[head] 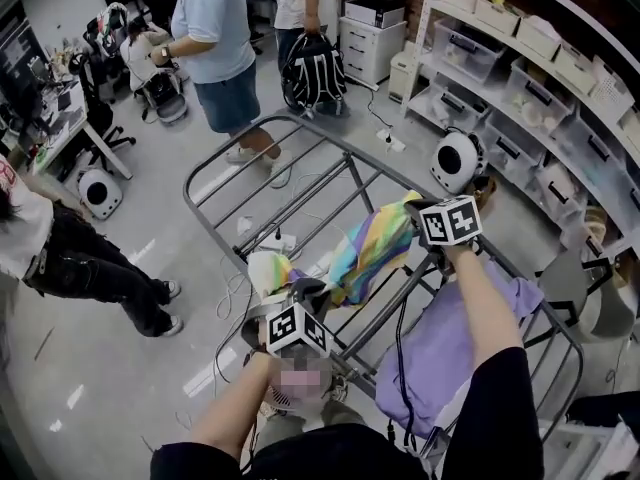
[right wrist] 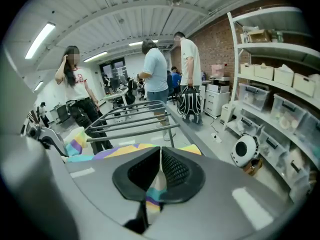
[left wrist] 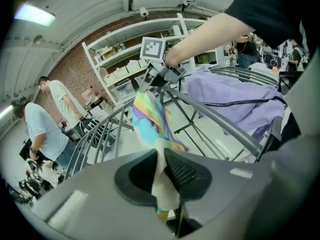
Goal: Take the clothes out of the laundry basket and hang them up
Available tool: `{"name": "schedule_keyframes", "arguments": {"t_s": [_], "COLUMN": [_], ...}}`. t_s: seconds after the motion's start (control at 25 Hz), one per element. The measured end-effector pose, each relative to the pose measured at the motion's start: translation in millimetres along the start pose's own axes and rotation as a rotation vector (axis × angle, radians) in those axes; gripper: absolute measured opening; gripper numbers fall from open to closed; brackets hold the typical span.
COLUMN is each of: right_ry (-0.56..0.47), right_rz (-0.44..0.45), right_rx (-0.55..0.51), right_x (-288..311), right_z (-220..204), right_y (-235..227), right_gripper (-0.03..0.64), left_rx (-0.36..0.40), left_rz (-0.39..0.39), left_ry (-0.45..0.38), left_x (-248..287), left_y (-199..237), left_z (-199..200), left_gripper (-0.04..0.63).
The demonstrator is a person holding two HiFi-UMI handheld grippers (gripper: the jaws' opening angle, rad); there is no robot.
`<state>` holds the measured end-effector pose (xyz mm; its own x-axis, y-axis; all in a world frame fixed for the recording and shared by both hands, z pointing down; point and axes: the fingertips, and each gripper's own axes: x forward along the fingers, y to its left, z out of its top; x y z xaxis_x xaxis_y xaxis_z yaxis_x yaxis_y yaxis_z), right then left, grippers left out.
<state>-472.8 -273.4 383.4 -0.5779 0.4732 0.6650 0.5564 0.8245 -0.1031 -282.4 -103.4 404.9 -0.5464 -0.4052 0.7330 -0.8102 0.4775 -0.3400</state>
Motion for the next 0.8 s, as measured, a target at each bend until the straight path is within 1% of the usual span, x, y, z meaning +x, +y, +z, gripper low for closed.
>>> {"name": "schedule_keyframes", "arguments": {"t_s": [0.24, 0.4, 0.56, 0.68, 0.8], "right_ry": [-0.035, -0.025, -0.006, 0.016, 0.052], "right_rz": [-0.007, 0.03, 0.04, 0.021, -0.015], "right_rx": [0.05, 0.054, 0.06, 0.047, 0.019], "right_x": [-32, -51, -60, -58, -50], "right_z": [0, -14, -34, -46, -56], "right_y": [-11, 4, 16, 18, 19], "right_gripper": [0.014, 0.014, 0.014, 0.014, 0.018], "left_rx": [0.049, 0.117, 0.189, 0.248, 0.266], "left_rz": [0.021, 0.031, 0.031, 0.035, 0.03], "left_ry": [0.012, 0.036, 0.047, 0.055, 0.064], "left_x": [-23, -33, -42, -44, -41], "left_y": [-4, -7, -11, -13, -19], "left_z": [-14, -21, -26, -29, -30], "left_gripper": [0.047, 0.048, 0.044, 0.035, 0.037]}}
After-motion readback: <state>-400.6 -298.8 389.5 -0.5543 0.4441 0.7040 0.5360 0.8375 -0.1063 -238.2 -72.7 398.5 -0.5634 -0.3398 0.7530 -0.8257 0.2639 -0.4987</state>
